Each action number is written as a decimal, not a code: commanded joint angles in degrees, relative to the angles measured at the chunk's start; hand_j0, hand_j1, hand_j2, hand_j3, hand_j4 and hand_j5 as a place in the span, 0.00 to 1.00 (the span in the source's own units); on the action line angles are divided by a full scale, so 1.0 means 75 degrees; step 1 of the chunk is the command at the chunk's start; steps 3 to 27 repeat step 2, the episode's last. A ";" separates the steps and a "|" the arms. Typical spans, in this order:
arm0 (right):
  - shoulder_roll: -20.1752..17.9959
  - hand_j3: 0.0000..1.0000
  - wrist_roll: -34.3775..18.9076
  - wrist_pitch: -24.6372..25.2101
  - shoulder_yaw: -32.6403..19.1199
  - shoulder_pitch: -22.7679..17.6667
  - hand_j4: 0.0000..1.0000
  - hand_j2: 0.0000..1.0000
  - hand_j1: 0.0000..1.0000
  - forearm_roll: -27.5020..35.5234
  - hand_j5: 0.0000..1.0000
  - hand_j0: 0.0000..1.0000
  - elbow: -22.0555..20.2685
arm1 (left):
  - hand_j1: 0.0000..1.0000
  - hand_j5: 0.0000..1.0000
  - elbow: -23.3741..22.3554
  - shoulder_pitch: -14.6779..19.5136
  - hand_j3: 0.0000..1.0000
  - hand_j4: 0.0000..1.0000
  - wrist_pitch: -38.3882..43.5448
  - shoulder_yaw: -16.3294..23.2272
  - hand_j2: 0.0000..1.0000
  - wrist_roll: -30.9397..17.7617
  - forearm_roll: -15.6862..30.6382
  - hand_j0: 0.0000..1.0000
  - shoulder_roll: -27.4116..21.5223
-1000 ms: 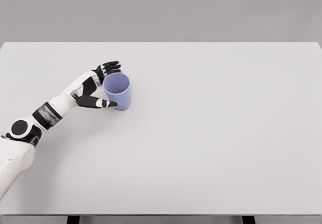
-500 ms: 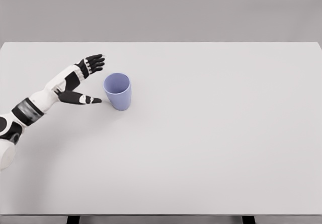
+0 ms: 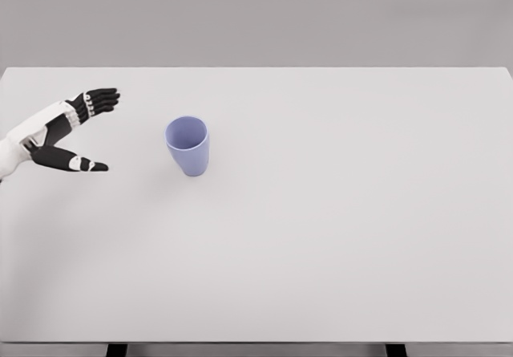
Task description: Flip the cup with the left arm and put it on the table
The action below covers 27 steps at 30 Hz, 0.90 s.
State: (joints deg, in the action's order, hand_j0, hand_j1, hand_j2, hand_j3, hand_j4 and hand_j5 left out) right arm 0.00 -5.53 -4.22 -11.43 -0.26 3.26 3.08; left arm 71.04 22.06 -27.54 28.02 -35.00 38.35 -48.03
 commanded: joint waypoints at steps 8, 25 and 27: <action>0.0000 1.00 -0.0001 0.0000 0.0000 0.0000 1.00 1.00 1.00 -0.0001 1.00 1.00 0.0000 | 1.00 1.00 0.0043 -0.0012 1.00 1.00 0.0004 -0.0010 1.00 0.0000 0.0043 1.00 -0.0217; 0.0000 1.00 -0.0001 0.0000 0.0000 0.0000 1.00 1.00 1.00 -0.0001 1.00 1.00 0.0000 | 1.00 1.00 0.0043 -0.0012 1.00 1.00 0.0004 -0.0010 1.00 0.0000 0.0043 1.00 -0.0217; 0.0000 1.00 -0.0001 0.0000 0.0000 0.0000 1.00 1.00 1.00 -0.0001 1.00 1.00 0.0000 | 1.00 1.00 0.0043 -0.0012 1.00 1.00 0.0004 -0.0010 1.00 0.0000 0.0043 1.00 -0.0217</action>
